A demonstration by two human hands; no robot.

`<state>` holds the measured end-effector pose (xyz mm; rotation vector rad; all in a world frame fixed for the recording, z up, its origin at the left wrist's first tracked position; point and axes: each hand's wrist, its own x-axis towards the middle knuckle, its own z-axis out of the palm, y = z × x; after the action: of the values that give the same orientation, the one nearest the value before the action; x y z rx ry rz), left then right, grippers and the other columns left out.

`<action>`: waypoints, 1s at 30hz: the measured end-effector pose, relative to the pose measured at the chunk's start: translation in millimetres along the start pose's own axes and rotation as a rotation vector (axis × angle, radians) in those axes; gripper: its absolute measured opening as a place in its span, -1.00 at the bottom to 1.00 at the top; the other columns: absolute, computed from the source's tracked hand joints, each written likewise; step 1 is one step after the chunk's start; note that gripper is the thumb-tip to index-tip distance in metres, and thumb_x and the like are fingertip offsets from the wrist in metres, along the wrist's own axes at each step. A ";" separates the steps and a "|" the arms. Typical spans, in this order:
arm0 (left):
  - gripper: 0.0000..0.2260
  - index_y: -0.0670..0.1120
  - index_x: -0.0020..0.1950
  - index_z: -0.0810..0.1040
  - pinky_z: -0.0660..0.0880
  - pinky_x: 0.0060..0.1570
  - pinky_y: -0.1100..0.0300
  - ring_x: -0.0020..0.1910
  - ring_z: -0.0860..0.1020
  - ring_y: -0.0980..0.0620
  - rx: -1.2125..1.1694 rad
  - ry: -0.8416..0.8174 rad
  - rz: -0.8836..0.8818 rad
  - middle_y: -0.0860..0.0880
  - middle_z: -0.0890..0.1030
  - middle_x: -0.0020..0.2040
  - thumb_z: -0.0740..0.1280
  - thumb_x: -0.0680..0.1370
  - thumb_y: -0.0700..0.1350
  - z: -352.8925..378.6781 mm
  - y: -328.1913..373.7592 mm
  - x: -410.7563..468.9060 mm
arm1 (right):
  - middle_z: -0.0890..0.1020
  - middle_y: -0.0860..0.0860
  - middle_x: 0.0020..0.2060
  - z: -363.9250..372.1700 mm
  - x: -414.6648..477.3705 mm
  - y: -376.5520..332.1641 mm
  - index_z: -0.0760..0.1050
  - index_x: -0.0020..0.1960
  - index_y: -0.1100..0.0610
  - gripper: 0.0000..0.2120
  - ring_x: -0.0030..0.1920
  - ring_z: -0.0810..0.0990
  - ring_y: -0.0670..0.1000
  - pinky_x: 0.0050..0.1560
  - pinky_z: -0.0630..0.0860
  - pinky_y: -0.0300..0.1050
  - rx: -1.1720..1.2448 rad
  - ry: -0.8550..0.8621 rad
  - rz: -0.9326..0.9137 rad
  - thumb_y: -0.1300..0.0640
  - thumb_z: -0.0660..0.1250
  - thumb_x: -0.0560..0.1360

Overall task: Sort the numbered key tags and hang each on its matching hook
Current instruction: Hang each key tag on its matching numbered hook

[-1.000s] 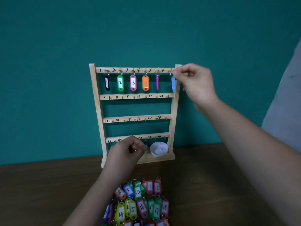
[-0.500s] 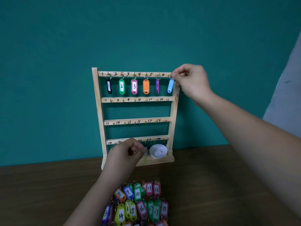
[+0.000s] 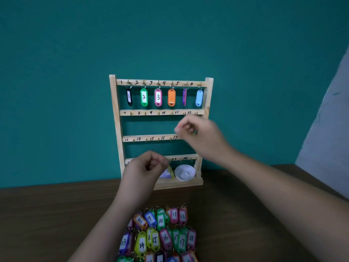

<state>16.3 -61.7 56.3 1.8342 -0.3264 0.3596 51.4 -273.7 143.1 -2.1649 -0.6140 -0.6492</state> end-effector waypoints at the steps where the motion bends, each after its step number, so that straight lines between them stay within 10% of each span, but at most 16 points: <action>1: -0.96 0.11 -0.04 0.70 0.64 -0.01 0.04 -0.10 0.69 0.08 -0.030 0.003 0.000 0.04 0.73 -0.14 0.48 0.61 -0.01 -1.2 1.0 0.1 | 0.68 -0.17 -0.14 6.2 -7.3 -0.3 0.64 -0.01 -0.03 -0.93 -0.09 0.63 -0.20 -0.06 0.54 -0.31 0.005 -0.097 0.008 0.01 0.45 0.63; 6: -0.97 0.11 -0.04 0.69 0.55 -0.20 0.32 -0.19 0.66 0.12 -0.039 -0.009 0.018 0.05 0.72 -0.18 0.48 0.60 -0.01 -5.6 6.0 0.3 | 0.73 -0.11 0.00 25.7 -30.8 1.4 0.68 0.16 0.01 -0.81 0.07 0.69 -0.12 0.20 0.65 0.04 0.118 -0.365 0.127 -0.06 0.46 0.63; 20: -0.93 0.01 0.00 0.71 0.50 -0.21 0.41 -0.19 0.65 0.16 -0.173 0.040 -0.017 0.00 0.74 -0.13 0.43 0.64 -0.10 -7.6 11.1 -1.4 | 0.75 0.03 -0.08 23.3 -30.1 1.2 0.67 0.05 0.12 -0.91 -0.01 0.72 0.03 0.11 0.65 0.03 0.227 -0.358 0.155 0.10 0.49 0.63; 26: -0.93 0.06 0.01 0.70 0.51 -0.21 0.36 -0.14 0.68 0.09 -0.161 0.045 -0.060 0.00 0.74 -0.09 0.42 0.64 -0.01 -8.3 6.5 -1.6 | 0.75 0.00 -0.15 -12.9 6.7 0.3 0.68 -0.01 0.11 -0.94 -0.15 0.67 -0.11 -0.07 0.61 -0.23 0.147 -0.097 0.155 0.17 0.45 0.64; 30: -0.91 0.04 0.00 0.71 0.65 0.00 -0.01 -0.11 0.69 0.00 -0.114 0.011 -0.068 -0.05 0.73 -0.11 0.41 0.64 -0.10 -8.9 2.8 -2.1 | 0.70 0.00 -0.20 -41.4 40.6 -0.3 0.68 -0.02 0.14 -0.92 -0.24 0.59 -0.12 -0.15 0.51 -0.25 0.255 0.182 0.215 0.25 0.44 0.64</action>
<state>12.6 -54.0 60.4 1.7261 -0.2713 0.2980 71.6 -297.5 192.0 -1.8772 -0.3412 -0.6081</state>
